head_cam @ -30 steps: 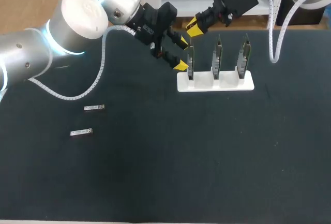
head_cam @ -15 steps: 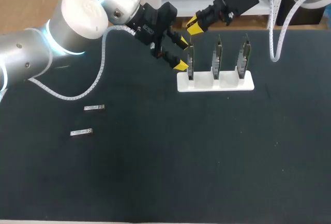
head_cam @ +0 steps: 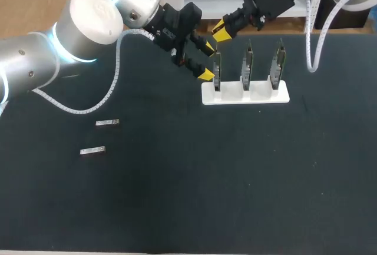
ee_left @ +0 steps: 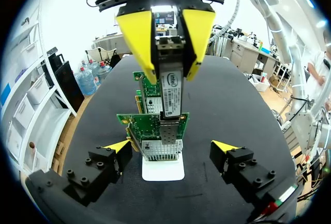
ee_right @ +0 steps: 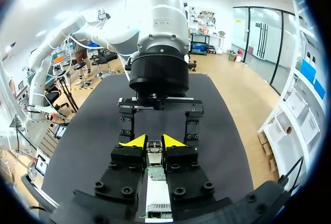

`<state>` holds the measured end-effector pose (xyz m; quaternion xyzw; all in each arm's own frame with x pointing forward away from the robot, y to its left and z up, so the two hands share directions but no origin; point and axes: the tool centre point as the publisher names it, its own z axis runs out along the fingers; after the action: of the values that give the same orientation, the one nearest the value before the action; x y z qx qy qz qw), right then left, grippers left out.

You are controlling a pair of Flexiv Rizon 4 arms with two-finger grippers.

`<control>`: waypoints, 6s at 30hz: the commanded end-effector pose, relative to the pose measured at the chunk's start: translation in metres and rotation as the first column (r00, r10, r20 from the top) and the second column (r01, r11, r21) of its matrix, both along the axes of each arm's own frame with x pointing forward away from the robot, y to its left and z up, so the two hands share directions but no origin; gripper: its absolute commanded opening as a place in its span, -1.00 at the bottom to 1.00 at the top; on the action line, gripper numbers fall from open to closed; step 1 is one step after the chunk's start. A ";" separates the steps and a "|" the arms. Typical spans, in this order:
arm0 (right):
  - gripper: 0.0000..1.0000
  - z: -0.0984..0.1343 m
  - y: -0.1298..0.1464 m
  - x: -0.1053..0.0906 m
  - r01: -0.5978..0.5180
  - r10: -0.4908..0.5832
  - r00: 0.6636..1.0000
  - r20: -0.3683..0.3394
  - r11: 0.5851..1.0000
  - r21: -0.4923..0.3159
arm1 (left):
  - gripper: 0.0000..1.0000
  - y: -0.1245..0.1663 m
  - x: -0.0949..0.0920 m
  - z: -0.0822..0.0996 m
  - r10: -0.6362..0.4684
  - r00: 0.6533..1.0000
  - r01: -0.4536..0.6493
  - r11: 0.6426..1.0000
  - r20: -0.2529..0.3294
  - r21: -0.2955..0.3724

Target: Pick up the optical module with the left hand, and insert it into the network port with the right hand.

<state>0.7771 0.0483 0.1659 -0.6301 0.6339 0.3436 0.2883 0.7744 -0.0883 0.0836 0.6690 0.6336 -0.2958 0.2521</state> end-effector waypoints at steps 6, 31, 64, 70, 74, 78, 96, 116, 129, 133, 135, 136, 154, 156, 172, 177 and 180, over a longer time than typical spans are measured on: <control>-1.00 0.004 0.000 0.000 0.005 -0.005 1.000 0.020 1.000 0.011 | 1.00 0.000 0.000 0.000 0.000 1.000 0.000 1.000 -0.001 0.003; -1.00 0.002 0.000 0.001 0.002 -0.002 1.000 0.022 1.000 0.002 | 1.00 0.000 0.000 0.000 0.000 1.000 0.000 1.000 -0.001 0.003; -1.00 0.005 0.002 0.002 -0.011 0.011 0.999 0.034 1.000 0.008 | 1.00 0.000 0.000 0.000 0.000 1.000 0.000 1.000 -0.001 0.003; -1.00 0.003 0.001 0.002 -0.008 0.007 1.000 0.028 1.000 0.007 | 1.00 0.000 0.000 0.000 0.000 1.000 0.000 1.000 -0.001 0.003; -1.00 0.000 0.000 0.002 -0.002 0.002 1.000 0.022 1.000 0.009 | 1.00 0.000 0.000 0.000 0.000 1.000 0.000 1.000 -0.001 0.003; -1.00 -0.003 0.000 0.002 0.000 0.000 1.000 0.016 1.000 0.007 | 1.00 0.000 0.000 0.000 0.000 1.000 0.000 1.000 -0.001 0.003; -1.00 0.004 -0.002 0.003 -0.009 0.008 0.999 0.053 1.000 0.013 | 1.00 0.000 0.000 0.000 0.000 1.000 0.000 1.000 -0.001 0.003; -1.00 -0.002 0.002 -0.001 -0.041 0.042 0.998 0.056 0.999 -0.017 | 1.00 0.000 0.000 0.000 0.000 1.000 0.000 1.000 -0.001 0.003; -1.00 -0.009 0.001 -0.002 -0.034 0.035 0.999 0.036 0.999 -0.022 | 1.00 0.000 0.000 0.000 0.000 1.000 0.000 1.000 -0.001 0.003; -1.00 -0.011 0.001 -0.002 -0.027 0.028 0.999 0.028 0.999 -0.021 | 1.00 0.000 0.000 0.000 0.000 1.000 0.000 1.000 -0.001 0.003; -1.00 -0.011 0.001 -0.002 -0.024 0.024 0.999 0.026 1.000 -0.020 | 1.00 0.000 0.000 0.000 0.000 1.000 0.000 1.000 -0.001 0.003; -0.95 -0.011 0.001 -0.002 -0.021 0.022 0.999 0.025 1.000 -0.020 | 1.00 0.000 0.000 0.000 0.000 1.000 0.000 1.000 -0.001 0.003; -0.37 0.001 -0.002 0.000 -0.001 0.003 1.000 -0.027 0.998 0.062 | 1.00 0.000 0.000 0.000 0.000 1.000 0.000 1.000 -0.001 0.003; -1.00 -0.001 -0.002 0.000 -0.001 0.003 1.000 -0.030 0.998 0.060 | 1.00 0.000 0.000 0.000 0.000 1.000 0.000 1.000 -0.001 0.003; -1.00 -0.012 0.002 0.001 -0.006 0.007 0.999 -0.039 1.000 0.028 | 1.00 0.000 0.000 0.000 0.000 1.000 0.000 1.000 -0.001 0.003; -1.00 -0.015 0.002 0.002 -0.004 0.005 0.999 -0.044 1.000 0.023 | 1.00 0.000 0.000 0.000 0.000 1.000 0.000 1.000 -0.001 0.003; -1.00 -0.016 0.001 0.002 -0.003 0.004 0.999 -0.045 1.000 0.018 | 1.00 0.000 0.000 0.000 0.000 1.000 0.000 1.000 -0.001 0.003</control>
<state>0.7782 0.0490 0.1499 -0.6203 0.6359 0.3639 0.2800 0.7744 -0.0883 0.0836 0.6690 0.6336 -0.2958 0.2521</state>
